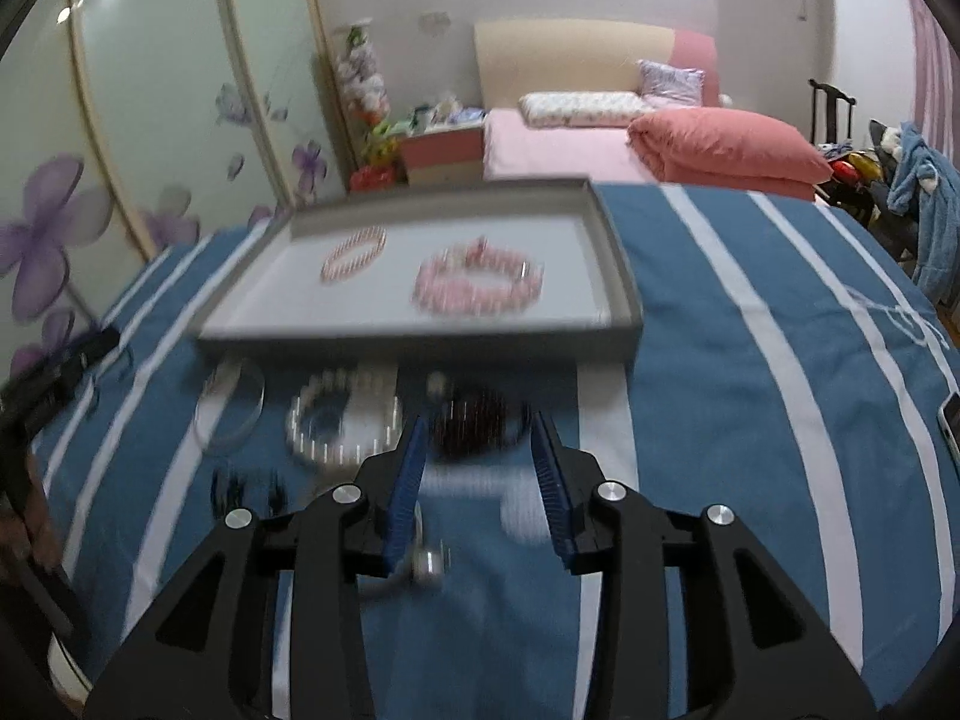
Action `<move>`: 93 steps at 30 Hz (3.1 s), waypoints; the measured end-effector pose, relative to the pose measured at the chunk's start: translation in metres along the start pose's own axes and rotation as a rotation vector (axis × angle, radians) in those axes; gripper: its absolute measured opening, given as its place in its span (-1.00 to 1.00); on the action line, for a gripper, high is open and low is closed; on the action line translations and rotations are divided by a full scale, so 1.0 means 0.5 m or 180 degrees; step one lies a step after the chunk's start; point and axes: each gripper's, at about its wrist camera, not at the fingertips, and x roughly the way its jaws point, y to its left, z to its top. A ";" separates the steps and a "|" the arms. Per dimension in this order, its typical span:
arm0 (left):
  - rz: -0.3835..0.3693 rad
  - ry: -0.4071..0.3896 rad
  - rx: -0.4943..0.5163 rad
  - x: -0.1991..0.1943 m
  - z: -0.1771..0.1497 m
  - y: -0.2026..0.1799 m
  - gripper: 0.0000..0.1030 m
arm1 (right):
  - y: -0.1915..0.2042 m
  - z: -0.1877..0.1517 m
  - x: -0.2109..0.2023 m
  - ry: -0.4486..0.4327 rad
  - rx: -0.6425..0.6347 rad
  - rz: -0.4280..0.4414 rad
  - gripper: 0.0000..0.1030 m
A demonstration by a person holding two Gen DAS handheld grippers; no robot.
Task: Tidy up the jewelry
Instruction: 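Grasp the white pearl pendant with the right tool while the left tool grasps the black bead bracelet, then lift the pearl pendant and black bracelet and carry both toward the gray tray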
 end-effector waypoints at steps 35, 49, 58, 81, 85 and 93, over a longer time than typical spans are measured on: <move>-0.0845 0.0544 0.0589 -0.003 -0.097 -0.174 -0.24 | 0.017 -0.081 0.032 0.0354 -0.0323 -0.0025 -0.68; -0.0763 0.0846 0.0774 0.061 -0.108 -0.219 -0.71 | 0.010 -0.079 0.031 0.0340 -0.0267 0.0029 -0.68; -0.0616 0.0875 0.0548 0.043 -0.118 -0.154 -0.73 | 0.007 -0.081 0.028 0.0336 -0.0215 0.0044 -0.68; -0.0623 0.0461 0.0163 -0.025 -0.079 -0.102 -0.76 | 0.007 -0.061 -0.035 -0.0042 -0.0043 0.0152 -0.69; -0.0642 0.0244 0.0106 -0.061 -0.060 -0.099 -0.98 | 0.021 -0.047 -0.059 -0.0230 -0.0036 0.0240 -0.69; -0.0675 -0.0069 0.0045 -0.108 -0.023 -0.102 -0.98 | 0.053 -0.018 -0.103 -0.0601 -0.0111 0.0360 -0.69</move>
